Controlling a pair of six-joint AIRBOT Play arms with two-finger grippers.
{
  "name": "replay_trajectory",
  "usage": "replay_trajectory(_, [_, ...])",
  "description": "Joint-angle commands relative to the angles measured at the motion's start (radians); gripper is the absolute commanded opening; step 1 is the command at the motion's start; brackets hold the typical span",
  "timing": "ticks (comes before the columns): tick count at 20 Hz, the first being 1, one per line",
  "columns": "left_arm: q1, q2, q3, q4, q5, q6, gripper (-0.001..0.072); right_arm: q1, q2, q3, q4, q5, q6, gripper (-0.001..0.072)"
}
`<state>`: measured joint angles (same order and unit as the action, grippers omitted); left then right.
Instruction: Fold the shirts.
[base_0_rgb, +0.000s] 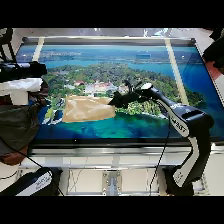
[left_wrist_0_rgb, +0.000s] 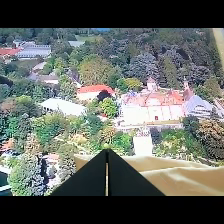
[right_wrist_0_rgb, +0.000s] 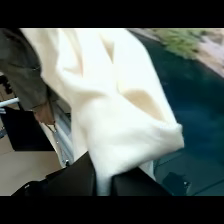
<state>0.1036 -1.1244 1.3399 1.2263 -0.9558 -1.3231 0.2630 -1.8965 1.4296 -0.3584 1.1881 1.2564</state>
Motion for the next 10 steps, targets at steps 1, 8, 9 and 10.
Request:
replay_trajectory(1, [0.0, 0.0, 0.0, 0.0, -0.011, 0.0, 0.0012, -0.076, 0.064, 0.14, -0.082, 0.125, 0.002, 0.0011])
replay_trajectory(8, [0.0, 0.0, 0.0, 0.0, -0.011, 0.0, 0.0012, -0.616, 0.372, 0.355, -0.727, 0.339, 0.228, 0.0011])
replay_trajectory(9, [0.0, 0.0, 0.0, 0.0, -0.01, 0.0, 0.0012, -0.694, 0.402, 0.355, -0.792, 0.366, 0.227, 0.0011])
replay_trajectory(10, [0.0, 0.0, 0.0, 0.0, -0.01, 0.0, 0.0012, -0.772, 0.425, 0.354, -0.853, 0.389, 0.227, 0.0011])
